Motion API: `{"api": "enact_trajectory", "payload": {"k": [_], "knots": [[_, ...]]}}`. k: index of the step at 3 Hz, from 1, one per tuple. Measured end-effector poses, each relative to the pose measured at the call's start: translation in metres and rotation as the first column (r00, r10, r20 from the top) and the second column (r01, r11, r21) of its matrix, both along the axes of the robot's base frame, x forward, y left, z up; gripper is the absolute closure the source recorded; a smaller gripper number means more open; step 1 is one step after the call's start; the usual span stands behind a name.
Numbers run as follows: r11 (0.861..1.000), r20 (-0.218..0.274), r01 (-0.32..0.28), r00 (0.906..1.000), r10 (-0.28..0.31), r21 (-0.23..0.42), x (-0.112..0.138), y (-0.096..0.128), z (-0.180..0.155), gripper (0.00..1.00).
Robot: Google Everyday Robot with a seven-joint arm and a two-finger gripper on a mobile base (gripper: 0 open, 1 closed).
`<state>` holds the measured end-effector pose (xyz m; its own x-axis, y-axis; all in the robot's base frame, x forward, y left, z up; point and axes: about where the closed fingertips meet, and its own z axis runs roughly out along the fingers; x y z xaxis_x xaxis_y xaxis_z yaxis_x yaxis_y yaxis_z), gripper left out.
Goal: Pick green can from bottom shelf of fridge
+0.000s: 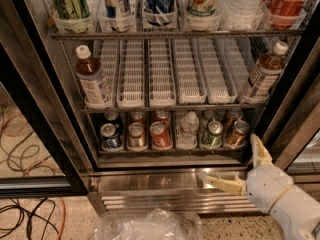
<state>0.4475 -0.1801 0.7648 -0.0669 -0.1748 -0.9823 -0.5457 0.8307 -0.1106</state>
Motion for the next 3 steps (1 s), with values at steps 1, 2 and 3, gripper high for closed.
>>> {"api": "enact_trajectory", "payload": {"k": [1, 2, 3], "knots": [[0.992, 0.09, 0.119, 0.9893, -0.115, -0.041, -0.013, -0.015, -0.018, 0.0], [0.982, 0.206, 0.161, 0.9688, -0.139, -0.098, -0.007, 0.007, -0.011, 0.0], [0.975, 0.208, 0.214, 0.9579, -0.198, -0.057, 0.002, -0.002, -0.014, 0.0]]}}
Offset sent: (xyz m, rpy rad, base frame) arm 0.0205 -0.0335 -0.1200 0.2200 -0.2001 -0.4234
